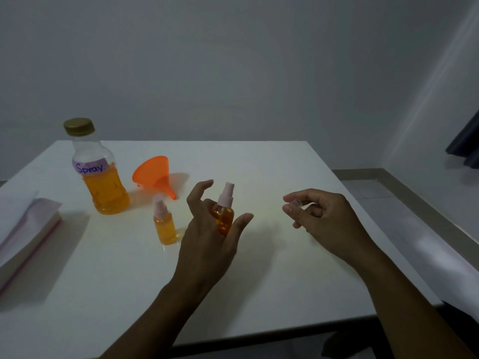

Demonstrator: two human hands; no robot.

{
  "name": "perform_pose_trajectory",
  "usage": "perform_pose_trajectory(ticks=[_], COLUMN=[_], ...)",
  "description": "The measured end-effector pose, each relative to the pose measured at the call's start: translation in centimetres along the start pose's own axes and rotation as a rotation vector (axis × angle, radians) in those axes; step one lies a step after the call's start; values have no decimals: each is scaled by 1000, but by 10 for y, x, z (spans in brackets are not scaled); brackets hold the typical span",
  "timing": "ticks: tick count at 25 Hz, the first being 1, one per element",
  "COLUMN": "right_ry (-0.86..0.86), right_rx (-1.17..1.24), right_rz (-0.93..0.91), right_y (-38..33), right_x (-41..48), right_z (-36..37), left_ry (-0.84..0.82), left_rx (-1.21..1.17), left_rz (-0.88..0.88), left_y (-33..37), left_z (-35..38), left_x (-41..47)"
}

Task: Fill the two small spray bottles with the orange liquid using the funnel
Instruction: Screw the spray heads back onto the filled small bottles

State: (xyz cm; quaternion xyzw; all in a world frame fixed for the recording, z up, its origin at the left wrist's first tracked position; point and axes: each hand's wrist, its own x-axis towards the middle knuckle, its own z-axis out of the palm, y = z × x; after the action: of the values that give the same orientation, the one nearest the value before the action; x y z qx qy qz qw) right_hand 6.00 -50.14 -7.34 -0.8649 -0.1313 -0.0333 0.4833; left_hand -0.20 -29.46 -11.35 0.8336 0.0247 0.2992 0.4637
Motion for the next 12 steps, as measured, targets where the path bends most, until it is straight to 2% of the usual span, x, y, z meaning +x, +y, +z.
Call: perform_pose_trajectory(ticks=[7,12], right_ry=[1,7], right_rx=[-24,-32], right_rz=[-10,-13], right_y=[0,-1], right_x=[-1,-1], right_z=[0,0], left_ry=[10,-106], left_rx=[103,-83], left_rz=[66,-77], left_y=[0,-1], left_z=[0,-1], left_x=[-3,-1])
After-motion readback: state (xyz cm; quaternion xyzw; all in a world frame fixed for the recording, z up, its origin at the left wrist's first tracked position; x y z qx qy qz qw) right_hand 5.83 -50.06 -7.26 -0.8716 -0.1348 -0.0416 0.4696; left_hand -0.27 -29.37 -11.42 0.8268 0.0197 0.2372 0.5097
